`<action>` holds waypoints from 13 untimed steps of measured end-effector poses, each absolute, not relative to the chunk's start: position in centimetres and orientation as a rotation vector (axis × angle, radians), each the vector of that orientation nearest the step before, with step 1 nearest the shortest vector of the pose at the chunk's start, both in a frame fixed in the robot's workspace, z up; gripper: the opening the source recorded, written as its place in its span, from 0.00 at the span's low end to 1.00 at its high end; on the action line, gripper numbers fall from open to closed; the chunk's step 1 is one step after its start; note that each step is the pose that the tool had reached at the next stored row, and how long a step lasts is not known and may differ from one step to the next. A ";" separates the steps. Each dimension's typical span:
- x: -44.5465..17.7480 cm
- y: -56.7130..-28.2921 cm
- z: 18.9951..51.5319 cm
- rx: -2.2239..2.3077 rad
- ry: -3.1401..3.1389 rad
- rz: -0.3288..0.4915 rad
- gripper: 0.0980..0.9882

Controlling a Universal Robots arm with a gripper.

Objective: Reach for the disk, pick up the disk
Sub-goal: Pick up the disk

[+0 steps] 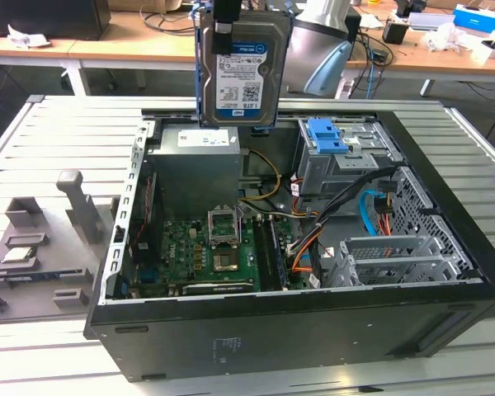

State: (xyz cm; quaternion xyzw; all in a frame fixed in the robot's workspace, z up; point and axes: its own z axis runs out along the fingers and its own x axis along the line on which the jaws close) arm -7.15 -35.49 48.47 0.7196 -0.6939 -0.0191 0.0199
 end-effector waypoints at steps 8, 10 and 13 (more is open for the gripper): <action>-3.6 -35.4 48.5 2.232 -2.153 -0.059 0.30; -2.8 -35.4 48.5 2.233 -2.152 -0.059 0.30; -1.8 -35.4 48.5 2.233 -2.152 -0.059 0.30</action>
